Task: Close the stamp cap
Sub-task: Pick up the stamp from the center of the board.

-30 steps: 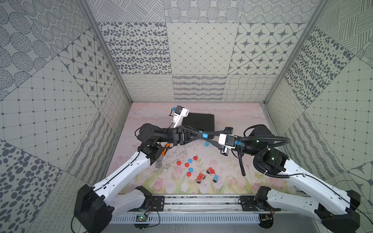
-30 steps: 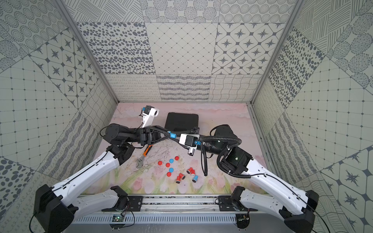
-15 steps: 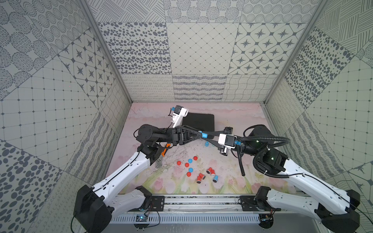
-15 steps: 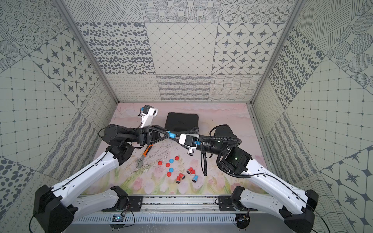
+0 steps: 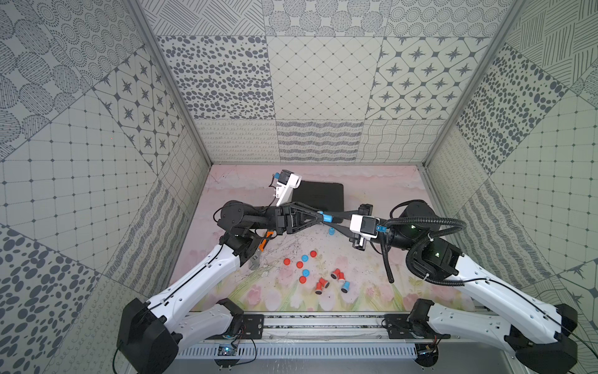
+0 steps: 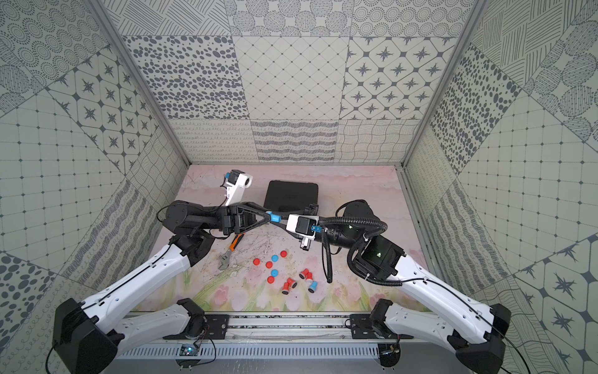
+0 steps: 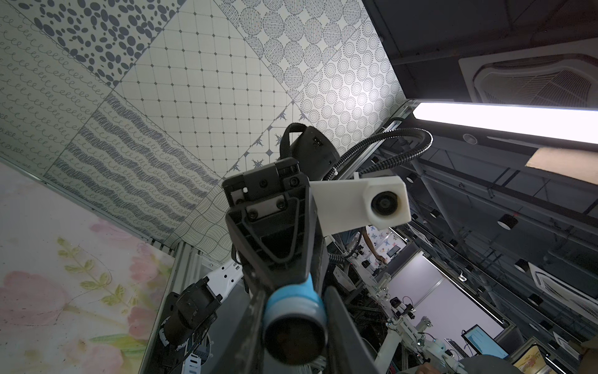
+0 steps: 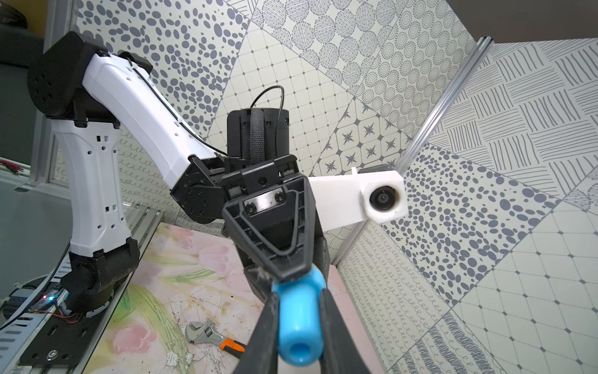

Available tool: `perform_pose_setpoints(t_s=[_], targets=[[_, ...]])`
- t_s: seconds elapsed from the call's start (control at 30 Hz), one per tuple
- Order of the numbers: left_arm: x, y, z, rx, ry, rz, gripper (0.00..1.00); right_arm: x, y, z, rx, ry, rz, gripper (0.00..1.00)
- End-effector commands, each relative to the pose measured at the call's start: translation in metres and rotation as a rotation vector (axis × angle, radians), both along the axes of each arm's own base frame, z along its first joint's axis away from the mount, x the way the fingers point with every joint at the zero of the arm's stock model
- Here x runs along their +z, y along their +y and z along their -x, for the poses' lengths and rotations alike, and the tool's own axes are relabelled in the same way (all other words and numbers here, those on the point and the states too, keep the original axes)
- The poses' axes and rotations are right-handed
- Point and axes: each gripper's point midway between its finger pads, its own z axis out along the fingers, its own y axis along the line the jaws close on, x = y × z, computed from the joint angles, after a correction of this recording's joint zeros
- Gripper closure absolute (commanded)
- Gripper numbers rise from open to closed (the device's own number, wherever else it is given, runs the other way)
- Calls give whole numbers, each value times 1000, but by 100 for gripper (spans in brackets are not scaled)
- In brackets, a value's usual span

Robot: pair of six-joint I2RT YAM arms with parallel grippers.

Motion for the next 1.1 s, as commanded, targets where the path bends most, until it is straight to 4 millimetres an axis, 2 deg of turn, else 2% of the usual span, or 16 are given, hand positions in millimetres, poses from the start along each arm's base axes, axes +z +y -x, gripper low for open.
perform_pose_setpoints(t_s=[0.0, 0.1, 0.27, 0.33, 0.47, 0.57, 0.7, 0.83, 0.93, 1.07], targets=[[-3, 2, 8, -25, -54, -6, 99, 20, 0, 5, 7, -28, -49, 86], [-6, 2, 7, -16, -51, -15, 92, 20, -1, 4, -3, -15, -48, 90], [-14, 6, -1, 80, -69, -85, 61, 10, -1, -7, -57, 80, -24, 96], [-20, 13, -6, 158, -95, -134, 53, 4, -1, -14, -91, 135, -16, 98], [-35, 37, -28, 366, -130, -269, 48, -15, 2, -29, -158, 274, 3, 99], [-54, 63, -48, 524, -107, -385, 47, -36, 6, -44, -224, 425, 17, 100], [-85, 93, -67, 679, -95, -556, 46, -76, 10, -68, -361, 649, 57, 100], [-113, 117, -80, 788, -107, -698, 46, -130, 12, -89, -516, 878, 123, 100], [-128, 129, -88, 841, -120, -767, 46, -175, 18, -93, -588, 1034, 213, 100], [-147, 142, -97, 888, -118, -827, 46, -230, 29, -87, -634, 1231, 314, 100]])
